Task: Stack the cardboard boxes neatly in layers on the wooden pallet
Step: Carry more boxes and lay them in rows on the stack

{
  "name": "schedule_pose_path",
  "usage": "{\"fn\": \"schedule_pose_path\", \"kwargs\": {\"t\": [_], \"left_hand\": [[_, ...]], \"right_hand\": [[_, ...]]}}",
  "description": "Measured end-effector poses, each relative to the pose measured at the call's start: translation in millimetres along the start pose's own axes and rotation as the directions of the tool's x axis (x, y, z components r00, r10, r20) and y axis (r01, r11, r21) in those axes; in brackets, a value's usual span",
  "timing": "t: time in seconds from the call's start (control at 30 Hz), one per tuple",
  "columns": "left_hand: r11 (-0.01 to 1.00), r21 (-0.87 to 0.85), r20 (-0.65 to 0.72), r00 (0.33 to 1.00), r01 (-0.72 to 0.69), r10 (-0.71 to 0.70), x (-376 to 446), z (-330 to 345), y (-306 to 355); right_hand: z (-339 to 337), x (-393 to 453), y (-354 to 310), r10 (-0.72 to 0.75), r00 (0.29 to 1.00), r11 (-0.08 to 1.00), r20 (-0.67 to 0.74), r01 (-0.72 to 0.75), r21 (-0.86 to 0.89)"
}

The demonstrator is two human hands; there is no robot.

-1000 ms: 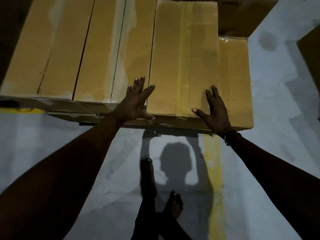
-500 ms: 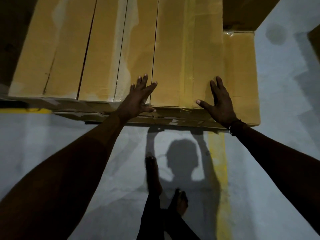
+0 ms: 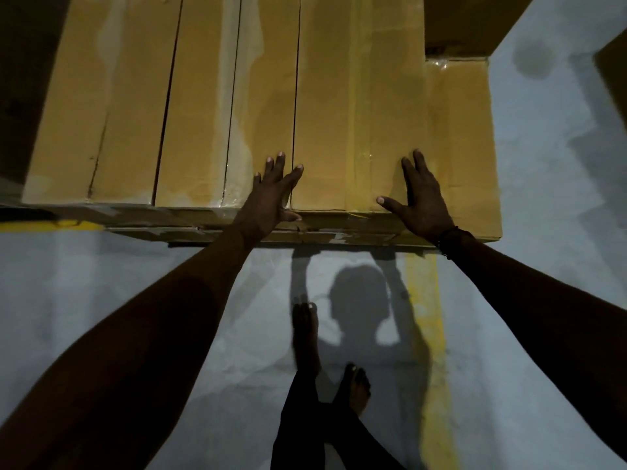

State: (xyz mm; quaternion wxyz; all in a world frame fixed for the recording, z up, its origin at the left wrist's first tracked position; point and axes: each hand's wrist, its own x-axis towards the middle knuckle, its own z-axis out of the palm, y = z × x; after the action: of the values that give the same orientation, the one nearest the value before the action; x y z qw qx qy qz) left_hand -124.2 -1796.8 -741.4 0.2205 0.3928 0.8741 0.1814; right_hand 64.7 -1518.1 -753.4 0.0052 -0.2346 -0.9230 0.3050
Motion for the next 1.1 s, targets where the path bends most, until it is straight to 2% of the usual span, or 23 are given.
{"fn": "schedule_pose_path", "kwargs": {"t": [0.17, 0.27, 0.33, 0.47, 0.53, 0.7, 0.83, 1.1], "left_hand": [[0.996, 0.019, 0.161, 0.983, 0.091, -0.093, -2.2, -22.5, 23.1], [0.994, 0.063, 0.209, 0.973, 0.087, -0.099, -11.6, -48.5, 51.3], [0.996, 0.021, 0.132, 0.987, 0.084, -0.086, -24.5, -69.3, 80.5], [0.981, -0.184, -0.073, 0.994, 0.066, -0.08, -60.4, -117.2, 137.4], [0.974, -0.223, -0.109, 0.992, 0.035, -0.061, -74.4, -142.9, 161.2], [0.935, -0.353, -0.102, 0.992, 0.032, -0.073, -96.3, -199.4, 233.5], [0.919, -0.392, -0.075, 0.997, -0.041, 0.013, -104.4, -215.6, 290.1], [0.878, -0.457, -0.02, 0.988, -0.142, 0.15, -117.6, -187.7, 435.3]], "right_hand": [[-27.7, -13.2, -29.8, 0.122, 0.99, 0.992, 0.073, -0.123, 0.017], [-58.2, -28.0, -54.2, 0.205, 0.977, 0.966, 0.049, -0.21, 0.151], [-91.7, -44.9, -74.9, 0.237, 0.971, 0.953, 0.018, -0.236, 0.19], [-161.8, -87.5, -104.2, 0.298, 0.954, 0.931, 0.033, -0.298, 0.213], [-197.0, -106.5, -115.2, 0.299, 0.954, 0.925, 0.02, -0.295, 0.239], [-286.0, -164.5, -129.4, 0.351, 0.925, 0.914, -0.144, -0.305, 0.267], [-332.8, -223.6, -119.6, 0.438, 0.862, 0.87, -0.255, -0.335, 0.362], [-399.1, -396.7, -51.1, 0.645, 0.64, 0.754, -0.417, -0.445, 0.483]]}}
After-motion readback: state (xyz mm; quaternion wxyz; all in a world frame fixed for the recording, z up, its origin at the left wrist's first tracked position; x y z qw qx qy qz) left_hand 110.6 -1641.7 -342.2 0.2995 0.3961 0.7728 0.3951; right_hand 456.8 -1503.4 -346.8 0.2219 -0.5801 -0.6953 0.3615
